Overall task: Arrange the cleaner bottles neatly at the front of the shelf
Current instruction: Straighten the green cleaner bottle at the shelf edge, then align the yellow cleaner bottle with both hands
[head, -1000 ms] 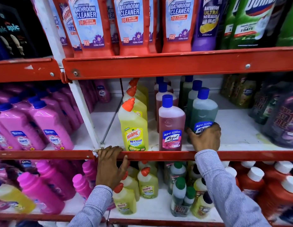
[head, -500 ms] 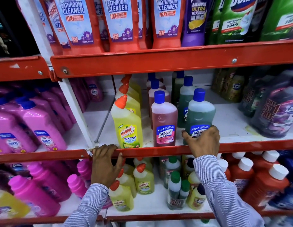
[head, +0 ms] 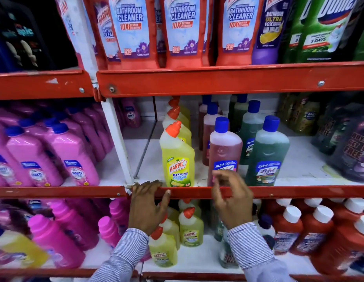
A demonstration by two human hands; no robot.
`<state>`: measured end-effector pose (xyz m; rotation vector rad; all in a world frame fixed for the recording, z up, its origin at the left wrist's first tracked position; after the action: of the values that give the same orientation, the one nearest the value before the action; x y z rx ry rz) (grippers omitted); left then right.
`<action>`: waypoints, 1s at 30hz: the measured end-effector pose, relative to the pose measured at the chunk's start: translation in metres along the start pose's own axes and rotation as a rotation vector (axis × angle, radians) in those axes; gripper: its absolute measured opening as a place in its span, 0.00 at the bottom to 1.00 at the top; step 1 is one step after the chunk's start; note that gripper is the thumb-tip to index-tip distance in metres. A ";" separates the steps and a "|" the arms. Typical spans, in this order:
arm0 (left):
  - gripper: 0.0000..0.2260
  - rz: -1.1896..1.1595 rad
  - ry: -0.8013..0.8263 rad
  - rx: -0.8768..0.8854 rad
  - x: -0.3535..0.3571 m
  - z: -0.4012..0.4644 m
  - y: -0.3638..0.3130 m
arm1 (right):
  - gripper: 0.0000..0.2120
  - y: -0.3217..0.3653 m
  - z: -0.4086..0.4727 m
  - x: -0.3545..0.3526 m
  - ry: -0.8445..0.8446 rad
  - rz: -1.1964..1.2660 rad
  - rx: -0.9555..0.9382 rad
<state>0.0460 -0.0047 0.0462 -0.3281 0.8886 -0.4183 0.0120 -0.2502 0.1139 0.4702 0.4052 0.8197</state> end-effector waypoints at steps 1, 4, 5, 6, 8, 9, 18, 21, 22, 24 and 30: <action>0.21 -0.025 0.005 -0.010 -0.003 0.002 0.000 | 0.12 -0.001 -0.003 0.017 0.112 0.004 0.038; 0.21 -0.136 0.030 -0.044 -0.008 0.012 0.005 | 0.21 -0.013 -0.012 0.061 0.431 -0.072 0.195; 0.22 -0.199 0.049 -0.059 -0.007 0.017 0.004 | 0.23 -0.015 -0.013 0.070 0.507 -0.102 0.211; 0.23 -0.268 0.078 -0.072 -0.006 0.023 0.004 | 0.25 -0.016 -0.013 0.078 0.565 -0.125 0.212; 0.22 -0.374 0.161 -0.070 0.000 0.032 -0.001 | 0.26 -0.017 -0.009 0.087 0.623 -0.141 0.221; 0.22 -0.395 0.195 -0.062 0.003 0.037 -0.005 | 0.26 -0.022 -0.007 0.089 0.642 -0.142 0.243; 0.20 -0.407 0.203 -0.110 0.015 0.042 0.001 | 0.26 -0.037 -0.008 0.089 0.653 -0.063 0.381; 0.19 -0.433 0.203 -0.112 0.016 0.043 0.010 | 0.24 -0.031 -0.007 0.093 0.629 -0.047 0.384; 0.19 -0.443 0.199 -0.111 0.016 0.043 0.010 | 0.24 -0.032 -0.007 0.092 0.631 -0.038 0.392; 0.19 -0.458 0.198 -0.106 0.017 0.043 0.007 | 0.24 -0.033 -0.005 0.092 0.628 -0.032 0.400; 0.23 -0.521 0.174 -0.125 0.012 0.040 0.004 | 0.25 -0.028 -0.008 0.085 0.587 -0.077 0.342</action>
<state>0.0854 -0.0028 0.0598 -0.6504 0.9977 -0.8848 0.0769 -0.2001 0.0782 0.5213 1.1125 0.8081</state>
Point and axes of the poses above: each hand's wrist, its own z-axis towards the middle knuckle, its own x-axis out of the palm, y = z × x, the point moved 6 cm from there along z, towards the middle knuckle, and after that the axes turned 4 degrees about -y, right-handed, at the moved point
